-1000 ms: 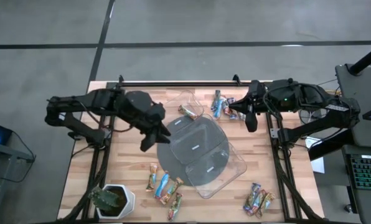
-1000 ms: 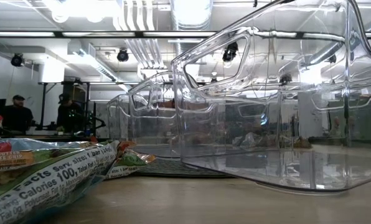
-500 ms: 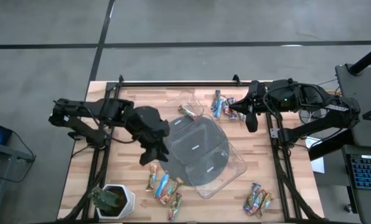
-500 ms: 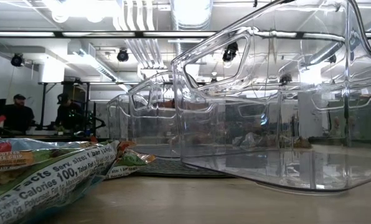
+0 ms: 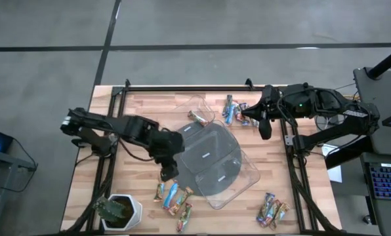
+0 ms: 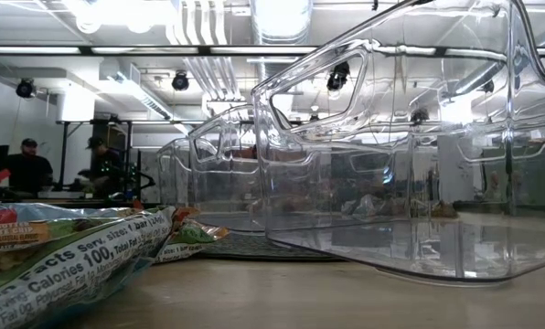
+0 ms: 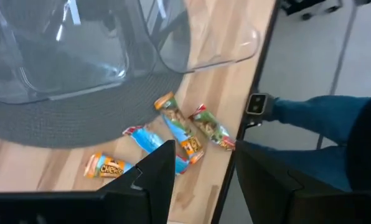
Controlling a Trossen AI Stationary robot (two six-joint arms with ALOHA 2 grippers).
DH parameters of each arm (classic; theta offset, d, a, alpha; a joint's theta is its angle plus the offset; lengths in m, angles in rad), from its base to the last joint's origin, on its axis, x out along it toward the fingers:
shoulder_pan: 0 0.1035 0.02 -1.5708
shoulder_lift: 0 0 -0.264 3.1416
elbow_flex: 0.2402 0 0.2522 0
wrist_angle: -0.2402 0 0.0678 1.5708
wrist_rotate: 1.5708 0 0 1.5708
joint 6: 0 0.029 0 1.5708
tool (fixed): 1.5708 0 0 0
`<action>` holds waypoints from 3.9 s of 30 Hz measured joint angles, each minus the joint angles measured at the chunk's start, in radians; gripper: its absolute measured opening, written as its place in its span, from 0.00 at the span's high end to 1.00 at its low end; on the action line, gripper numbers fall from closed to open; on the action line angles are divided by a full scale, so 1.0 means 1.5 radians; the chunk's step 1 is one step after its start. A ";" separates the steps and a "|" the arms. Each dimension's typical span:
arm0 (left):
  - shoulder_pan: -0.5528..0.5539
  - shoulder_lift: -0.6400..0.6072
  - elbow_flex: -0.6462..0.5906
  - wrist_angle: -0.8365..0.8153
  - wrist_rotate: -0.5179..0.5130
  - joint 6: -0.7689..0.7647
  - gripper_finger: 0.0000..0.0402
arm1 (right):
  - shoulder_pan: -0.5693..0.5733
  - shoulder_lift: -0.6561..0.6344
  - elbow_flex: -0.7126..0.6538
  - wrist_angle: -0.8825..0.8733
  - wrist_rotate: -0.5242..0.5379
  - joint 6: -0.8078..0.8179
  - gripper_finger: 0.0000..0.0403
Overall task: Pick and place Granola Bars by type
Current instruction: Put the red granola bar into the top transparent bin
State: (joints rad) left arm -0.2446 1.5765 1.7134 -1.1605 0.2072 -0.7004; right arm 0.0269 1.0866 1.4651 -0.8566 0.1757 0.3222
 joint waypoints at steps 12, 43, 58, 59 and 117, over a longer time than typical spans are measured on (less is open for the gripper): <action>-0.053 0.103 -0.001 -0.065 -0.024 -0.214 0.63 | 0.000 0.001 -0.001 0.000 0.005 -0.002 0.98; -0.193 0.186 -0.100 0.030 -0.154 -0.477 0.63 | 0.000 0.001 -0.002 0.000 0.007 0.001 0.98; -0.197 0.186 -0.210 0.171 -0.157 -0.498 0.63 | -0.001 0.020 -0.002 0.000 0.007 0.012 0.98; -0.197 0.186 -0.216 0.184 -0.156 -0.498 0.63 | -0.001 0.021 -0.002 0.000 0.007 0.012 0.98; -0.175 0.188 -0.287 0.232 -0.121 -0.552 0.40 | -0.001 0.023 -0.002 0.001 0.042 0.008 0.98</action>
State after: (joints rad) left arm -0.5078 1.8584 1.2834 -0.8123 0.0259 -1.5276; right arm 0.0261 1.1217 1.4620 -0.8558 0.2390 0.3339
